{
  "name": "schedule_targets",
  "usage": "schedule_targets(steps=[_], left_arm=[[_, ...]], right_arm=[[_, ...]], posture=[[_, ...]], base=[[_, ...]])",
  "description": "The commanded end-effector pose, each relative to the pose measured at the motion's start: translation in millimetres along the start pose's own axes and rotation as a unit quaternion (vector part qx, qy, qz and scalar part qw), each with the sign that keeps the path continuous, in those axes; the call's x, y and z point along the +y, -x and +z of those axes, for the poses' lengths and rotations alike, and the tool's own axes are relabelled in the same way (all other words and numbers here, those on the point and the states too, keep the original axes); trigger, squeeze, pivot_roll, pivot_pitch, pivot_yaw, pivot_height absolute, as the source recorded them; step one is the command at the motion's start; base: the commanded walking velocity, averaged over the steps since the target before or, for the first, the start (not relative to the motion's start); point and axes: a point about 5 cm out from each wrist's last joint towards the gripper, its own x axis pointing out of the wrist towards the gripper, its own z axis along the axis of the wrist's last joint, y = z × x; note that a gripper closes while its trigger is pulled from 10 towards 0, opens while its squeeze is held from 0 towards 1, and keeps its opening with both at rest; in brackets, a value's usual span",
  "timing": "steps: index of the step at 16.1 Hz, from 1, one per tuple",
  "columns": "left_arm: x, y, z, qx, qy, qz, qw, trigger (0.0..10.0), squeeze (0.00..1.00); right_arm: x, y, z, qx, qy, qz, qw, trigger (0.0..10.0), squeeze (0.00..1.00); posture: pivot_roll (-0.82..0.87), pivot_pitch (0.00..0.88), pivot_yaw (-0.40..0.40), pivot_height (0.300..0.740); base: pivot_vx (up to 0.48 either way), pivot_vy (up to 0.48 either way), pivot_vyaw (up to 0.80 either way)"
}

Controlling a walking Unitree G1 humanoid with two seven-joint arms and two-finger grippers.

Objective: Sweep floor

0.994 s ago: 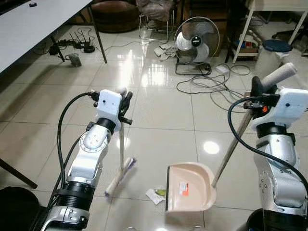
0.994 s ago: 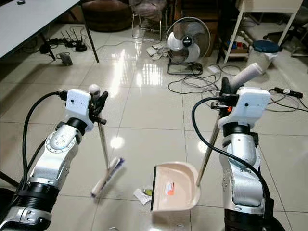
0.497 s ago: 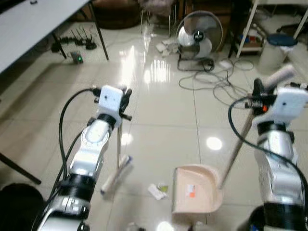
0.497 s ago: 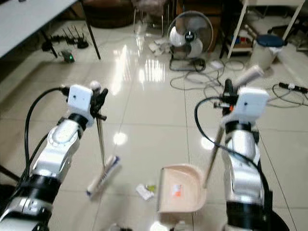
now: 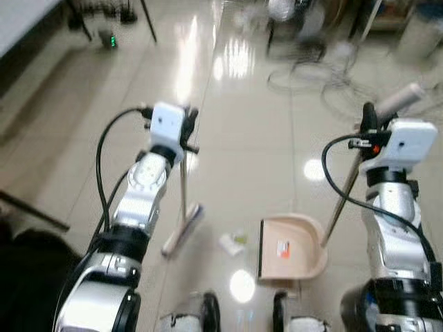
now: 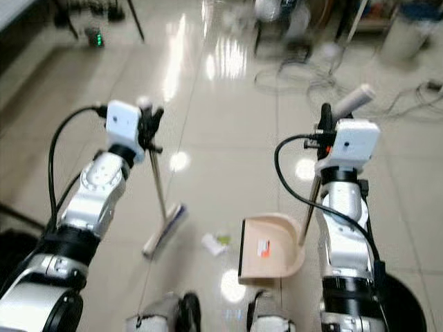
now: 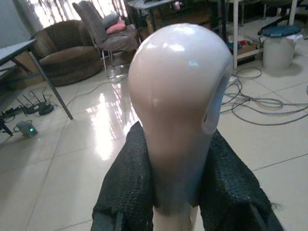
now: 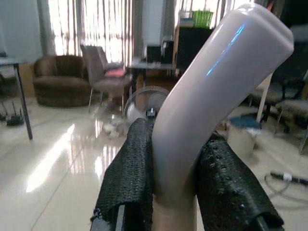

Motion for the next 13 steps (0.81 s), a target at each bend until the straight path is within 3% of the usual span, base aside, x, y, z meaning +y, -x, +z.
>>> schedule_targets(steps=[1,2,4,9,13], left_arm=[[2.9,-1.8,4.0,-0.016,-0.004,0.007,1.000,10.0,0.00],[2.8,-2.5,5.3,-0.020,-0.005,0.011,1.000,10.0,0.00],[3.8,-5.6,9.6,-0.041,0.036,0.035,0.998,10.0,0.00],[-7.5,-3.8,14.1,-0.082,0.132,0.034,0.987,10.0,0.00],[-12.4,-4.8,17.4,-0.093,0.122,0.026,0.988,10.0,0.00]], right_arm=[[0.1,-3.0,3.2,-0.021,0.016,0.004,1.000,10.0,0.00],[-0.6,-3.6,3.4,-0.027,0.018,0.005,0.999,10.0,0.00],[-1.4,-9.5,5.1,-0.056,0.016,0.008,0.998,10.0,0.00],[23.2,-11.1,13.9,-0.147,0.014,0.039,0.988,10.0,0.00],[33.3,-1.6,2.1,-0.155,0.051,0.055,0.985,10.0,0.00]], posture=[[0.02,0.358,0.134,0.740],[0.05,0.378,0.137,0.740],[0.08,0.409,0.153,0.740],[0.14,0.435,0.205,0.740],[0.20,0.436,0.250,0.740]], base=[[0.000,0.000,0.00],[0.000,0.000,0.00],[0.000,0.000,0.00],[0.000,0.000,0.00],[0.000,0.000,0.00]])
